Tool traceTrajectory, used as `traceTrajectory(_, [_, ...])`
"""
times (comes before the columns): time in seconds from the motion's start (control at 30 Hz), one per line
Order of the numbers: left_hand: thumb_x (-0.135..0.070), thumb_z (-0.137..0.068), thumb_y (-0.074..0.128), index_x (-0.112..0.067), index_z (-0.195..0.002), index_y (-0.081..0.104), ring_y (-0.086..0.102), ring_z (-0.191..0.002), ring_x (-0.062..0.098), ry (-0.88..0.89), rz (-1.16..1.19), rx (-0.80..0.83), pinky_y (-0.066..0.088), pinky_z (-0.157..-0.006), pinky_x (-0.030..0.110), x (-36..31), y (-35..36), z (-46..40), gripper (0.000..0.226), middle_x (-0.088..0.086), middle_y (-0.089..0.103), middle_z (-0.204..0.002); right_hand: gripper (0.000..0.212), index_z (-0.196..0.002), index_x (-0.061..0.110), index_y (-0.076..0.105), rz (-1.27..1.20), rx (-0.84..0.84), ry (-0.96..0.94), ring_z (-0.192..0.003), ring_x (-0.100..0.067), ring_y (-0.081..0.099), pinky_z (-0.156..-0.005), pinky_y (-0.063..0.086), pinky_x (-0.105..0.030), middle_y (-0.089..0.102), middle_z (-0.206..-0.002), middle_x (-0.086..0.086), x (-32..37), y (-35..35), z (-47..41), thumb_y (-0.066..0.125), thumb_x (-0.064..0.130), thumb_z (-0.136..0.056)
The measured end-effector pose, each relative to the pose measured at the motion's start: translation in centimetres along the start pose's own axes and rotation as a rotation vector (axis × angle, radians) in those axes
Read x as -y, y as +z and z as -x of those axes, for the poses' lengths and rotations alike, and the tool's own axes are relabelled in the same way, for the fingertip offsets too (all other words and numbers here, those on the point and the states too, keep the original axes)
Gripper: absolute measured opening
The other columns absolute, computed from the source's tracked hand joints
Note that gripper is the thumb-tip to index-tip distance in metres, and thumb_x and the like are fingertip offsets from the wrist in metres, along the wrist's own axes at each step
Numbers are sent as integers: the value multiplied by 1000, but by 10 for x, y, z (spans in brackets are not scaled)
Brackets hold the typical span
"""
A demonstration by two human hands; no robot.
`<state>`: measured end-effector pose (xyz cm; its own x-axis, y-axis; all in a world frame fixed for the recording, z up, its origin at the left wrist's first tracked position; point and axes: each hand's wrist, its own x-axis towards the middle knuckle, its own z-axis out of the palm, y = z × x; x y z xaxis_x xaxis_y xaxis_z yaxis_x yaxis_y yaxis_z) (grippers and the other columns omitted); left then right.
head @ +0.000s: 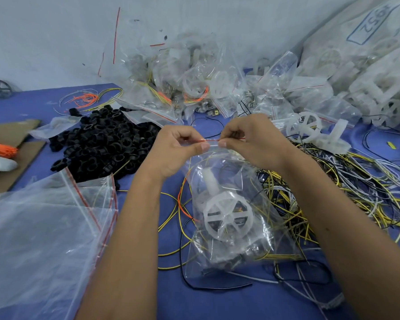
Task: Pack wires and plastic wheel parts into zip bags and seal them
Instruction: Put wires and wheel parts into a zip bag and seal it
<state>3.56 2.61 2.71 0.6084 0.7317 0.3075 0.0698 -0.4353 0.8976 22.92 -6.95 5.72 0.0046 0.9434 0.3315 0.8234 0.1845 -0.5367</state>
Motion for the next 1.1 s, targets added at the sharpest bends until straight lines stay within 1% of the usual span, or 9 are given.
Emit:
traceTrajectory(0.07, [2, -83, 80, -13, -76, 73, 62, -67, 1, 9, -25, 4, 48, -70, 15, 1, -2, -2, 18, -9, 69, -68, 11, -92, 11, 76, 27, 2, -7, -78, -19, 66, -76, 51, -30, 73, -82, -3, 1, 0, -1, 72, 21, -93])
traceTrajectory(0.23, [-6, -80, 85, -11, -81, 78, 67, -73, 7, -3, -98, 57, 51, -73, 20, 0, -1, -3, 8, 4, 75, -75, 11, -91, 13, 76, 125, 40, -80, -75, -17, 65, -75, 50, -33, 73, -82, -1, 9, 2, -6, 72, 22, -93])
traceTrajectory(0.37, [-3, -79, 85, -17, -71, 73, 56, -63, 3, 18, -136, 49, 42, -63, 18, 0, -4, -5, 20, -12, 64, -63, 9, -90, 12, 78, 66, 14, -67, -74, -11, 65, -74, 50, -23, 72, -79, 3, 9, 1, -5, 75, 21, -91])
traceTrajectory(0.53, [-7, -76, 89, -21, -73, 76, 57, -68, 6, -21, -218, 73, 47, -70, 24, -3, -9, -6, 19, -8, 68, -70, 7, -89, 10, 78, 57, -5, -41, -78, -14, 67, -79, 53, -29, 73, -84, -1, 3, -3, -2, 77, 18, -89])
traceTrajectory(0.63, [-12, -77, 89, -17, -78, 79, 53, -62, -2, 15, -290, 105, 39, -63, 10, -11, -4, -8, 11, -15, 69, -68, 8, -90, 15, 77, 115, 29, -61, -76, -14, 65, -75, 51, -28, 71, -82, 3, 4, -1, -4, 76, 23, -90])
traceTrajectory(0.77, [-8, -79, 86, -12, -76, 77, 51, -52, -6, 17, -313, 94, 36, -56, 4, -16, -4, -8, 10, -8, 67, -65, 11, -91, 15, 76, 134, 34, -86, -68, -7, 59, -65, 43, -12, 69, -78, 5, 7, 0, -5, 74, 25, -92])
traceTrajectory(0.83, [-4, -81, 83, -8, -77, 75, 48, -46, -5, 13, -298, 92, 33, -52, 4, -17, -4, -6, 10, -3, 62, -66, 12, -92, 14, 75, 119, 18, -85, -72, -13, 62, -70, 47, -20, 72, -81, 2, 7, 0, -3, 72, 26, -93])
traceTrajectory(0.93, [-5, -82, 82, -6, -79, 75, 48, -47, -6, 35, -299, 61, 33, -52, 4, -19, -2, -5, 7, -6, 61, -65, 16, -97, 12, 76, 86, 20, -75, -82, -15, 68, -81, 51, -30, 75, -87, 1, 7, 1, -1, 71, 27, -94])
traceTrajectory(1.1, [-12, -83, 83, -14, -79, 77, 57, -65, 1, 50, -317, 59, 40, -64, 11, -19, 0, -9, 7, -1, 70, -73, 8, -93, 9, 79, -39, -3, -71, -83, -14, 71, -87, 56, -37, 76, -86, -1, 7, 1, 2, 77, 16, -89])
